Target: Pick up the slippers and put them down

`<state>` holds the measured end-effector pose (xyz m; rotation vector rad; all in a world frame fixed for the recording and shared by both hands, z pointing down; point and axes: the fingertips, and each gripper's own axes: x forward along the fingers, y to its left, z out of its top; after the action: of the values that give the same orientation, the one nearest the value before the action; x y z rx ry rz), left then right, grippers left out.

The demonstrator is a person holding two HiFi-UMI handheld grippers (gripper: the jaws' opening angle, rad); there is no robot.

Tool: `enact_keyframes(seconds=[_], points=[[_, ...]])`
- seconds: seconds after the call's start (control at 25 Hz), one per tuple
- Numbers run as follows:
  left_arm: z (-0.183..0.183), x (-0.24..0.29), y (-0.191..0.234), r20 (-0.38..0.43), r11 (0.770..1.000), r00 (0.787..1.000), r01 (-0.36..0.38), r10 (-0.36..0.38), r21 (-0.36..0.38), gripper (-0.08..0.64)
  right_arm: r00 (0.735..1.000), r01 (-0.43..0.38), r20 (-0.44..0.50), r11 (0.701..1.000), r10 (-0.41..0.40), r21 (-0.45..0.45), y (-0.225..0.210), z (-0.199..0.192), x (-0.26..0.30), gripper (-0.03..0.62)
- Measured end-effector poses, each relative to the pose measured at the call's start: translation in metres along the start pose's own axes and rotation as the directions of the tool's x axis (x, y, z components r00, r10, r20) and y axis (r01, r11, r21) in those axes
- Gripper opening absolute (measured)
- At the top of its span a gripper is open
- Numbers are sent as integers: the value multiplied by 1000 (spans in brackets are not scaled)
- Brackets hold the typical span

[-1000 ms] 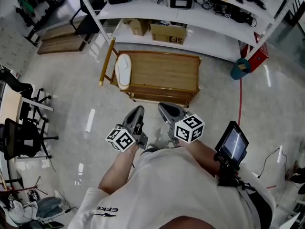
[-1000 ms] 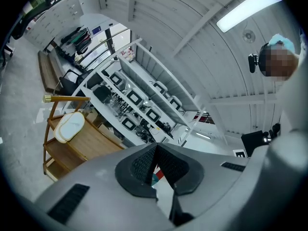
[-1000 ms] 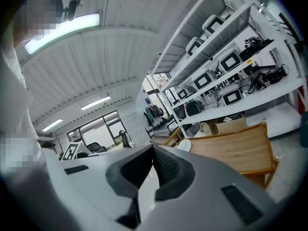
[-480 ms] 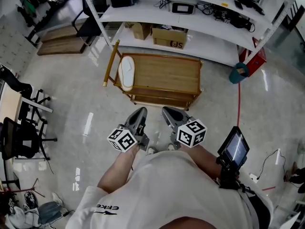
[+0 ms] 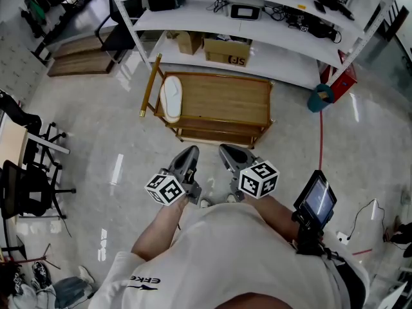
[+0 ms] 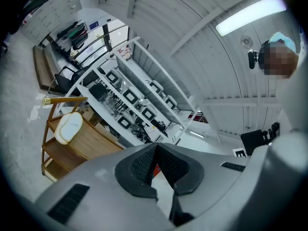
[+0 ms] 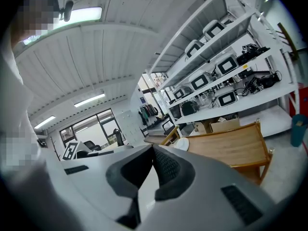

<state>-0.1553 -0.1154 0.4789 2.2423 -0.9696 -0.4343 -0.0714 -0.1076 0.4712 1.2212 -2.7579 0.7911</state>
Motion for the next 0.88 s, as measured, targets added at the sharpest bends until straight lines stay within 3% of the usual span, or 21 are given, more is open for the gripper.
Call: enact_keyframes(seconds=[0.88], points=[[1, 9, 4, -16, 1000, 1000, 14, -14, -3, 3, 1000, 16, 11, 1000, -16, -14, -4, 4, 5, 6]])
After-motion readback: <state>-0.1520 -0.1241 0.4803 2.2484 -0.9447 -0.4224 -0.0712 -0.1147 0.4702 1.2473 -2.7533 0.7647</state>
